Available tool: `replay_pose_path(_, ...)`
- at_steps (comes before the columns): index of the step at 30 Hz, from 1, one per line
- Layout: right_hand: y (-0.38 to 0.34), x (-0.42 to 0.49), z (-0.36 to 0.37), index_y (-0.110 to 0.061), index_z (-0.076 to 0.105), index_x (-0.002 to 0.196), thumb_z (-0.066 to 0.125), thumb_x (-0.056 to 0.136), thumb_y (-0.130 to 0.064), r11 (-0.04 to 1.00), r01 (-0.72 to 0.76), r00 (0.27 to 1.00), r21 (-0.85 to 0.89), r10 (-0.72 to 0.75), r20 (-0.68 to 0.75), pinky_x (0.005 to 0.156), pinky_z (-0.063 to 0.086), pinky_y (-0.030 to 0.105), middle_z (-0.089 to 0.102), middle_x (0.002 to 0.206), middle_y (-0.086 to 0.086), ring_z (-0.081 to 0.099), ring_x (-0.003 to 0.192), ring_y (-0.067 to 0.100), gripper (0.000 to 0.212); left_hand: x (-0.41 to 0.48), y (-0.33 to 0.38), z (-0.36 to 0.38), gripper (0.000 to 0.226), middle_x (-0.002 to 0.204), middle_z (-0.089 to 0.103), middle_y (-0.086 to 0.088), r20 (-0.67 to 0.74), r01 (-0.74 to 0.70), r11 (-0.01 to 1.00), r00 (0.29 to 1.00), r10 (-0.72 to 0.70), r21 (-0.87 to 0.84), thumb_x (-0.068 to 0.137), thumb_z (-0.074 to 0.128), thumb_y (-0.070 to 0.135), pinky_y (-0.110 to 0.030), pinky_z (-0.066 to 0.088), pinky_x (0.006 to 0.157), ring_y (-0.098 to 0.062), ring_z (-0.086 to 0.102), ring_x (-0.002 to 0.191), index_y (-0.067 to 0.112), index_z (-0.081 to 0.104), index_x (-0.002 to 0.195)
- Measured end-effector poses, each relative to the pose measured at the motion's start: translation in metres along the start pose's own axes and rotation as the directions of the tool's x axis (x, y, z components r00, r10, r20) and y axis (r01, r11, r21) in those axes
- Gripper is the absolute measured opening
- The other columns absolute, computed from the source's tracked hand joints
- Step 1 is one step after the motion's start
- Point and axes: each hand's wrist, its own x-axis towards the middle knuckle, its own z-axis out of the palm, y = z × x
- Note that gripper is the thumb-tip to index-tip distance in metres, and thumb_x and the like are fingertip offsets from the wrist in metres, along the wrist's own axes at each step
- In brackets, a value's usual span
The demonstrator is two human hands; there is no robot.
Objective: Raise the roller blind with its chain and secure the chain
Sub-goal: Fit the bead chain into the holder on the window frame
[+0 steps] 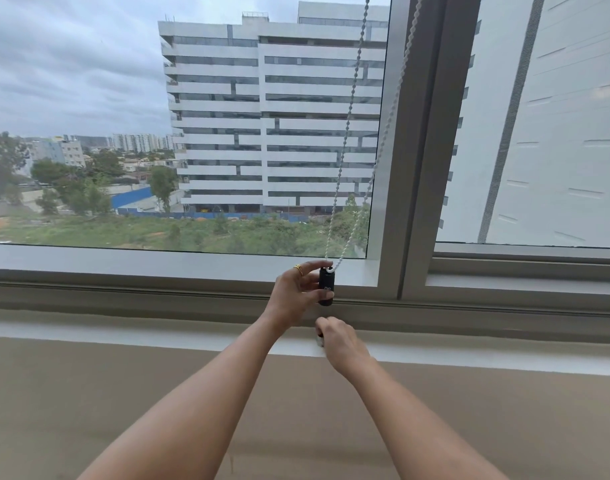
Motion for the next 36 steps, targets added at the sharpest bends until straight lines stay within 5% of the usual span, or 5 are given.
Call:
replay_pose_path(8,0.023,0.0,-0.004,0.002,0.058,0.105,0.041,0.091,-0.007,0.997,-0.06,0.998,-0.047,0.06,0.013,0.08,0.047,0.041,0.045,0.101,0.015,0.053,0.096,0.035,0.024,0.0,0.001,0.004,0.05,0.093,0.069,-0.01,0.005,-0.011,1.0,1.0,0.011,0.005,0.07,0.072,-0.005,-0.024,0.054,0.081,-0.018,0.066,0.084,0.037,0.06,0.095)
replay_pose_path(13,0.041,-0.006,-0.017,-0.007,0.063,0.102,0.049,0.088,-0.004,0.948,-0.174,0.973,0.268,0.208,-0.104,0.077,0.048,0.03,0.062,0.105,0.011,0.057,0.089,0.025,0.02,-0.001,0.0,0.014,0.05,0.093,0.07,-0.01,0.01,-0.021,1.0,1.0,0.021,0.002,0.07,0.072,-0.004,-0.016,0.054,0.076,-0.016,0.067,0.084,0.036,0.06,0.098)
replay_pose_path(19,0.049,-0.018,-0.059,-0.005,0.062,0.104,0.058,0.087,-0.007,0.612,0.005,0.884,0.791,0.367,-0.29,0.07,0.055,0.028,0.065,0.084,0.007,0.059,0.072,0.015,0.017,0.0,0.003,0.033,0.051,0.09,0.07,-0.007,0.02,-0.029,1.0,0.999,0.029,0.0,0.069,0.073,-0.004,-0.01,0.051,0.072,-0.012,0.067,0.079,0.035,0.061,0.099)
replay_pose_path(27,0.042,-0.036,-0.125,-0.011,0.06,0.096,0.054,0.087,0.0,0.16,0.346,0.902,0.924,0.214,-0.375,0.07,0.055,0.017,0.068,0.084,0.002,0.067,0.073,0.008,0.015,0.003,0.01,0.059,0.051,0.089,0.07,-0.007,0.052,-0.033,0.999,0.998,0.033,-0.006,0.067,0.074,-0.005,-0.006,0.048,0.065,-0.013,0.066,0.075,0.028,0.062,0.103)
replay_pose_path(36,0.046,-0.056,-0.148,-0.011,0.064,0.1,0.063,0.08,-0.002,0.479,0.291,0.943,0.828,0.001,-0.332,0.083,0.056,0.025,0.067,0.093,0.015,0.064,0.086,0.017,0.022,0.005,0.016,0.079,0.057,0.089,0.07,-0.006,0.081,-0.025,0.999,0.996,0.027,-0.029,0.064,0.075,-0.008,-0.011,0.053,0.068,-0.009,0.067,0.073,0.018,0.061,0.113)
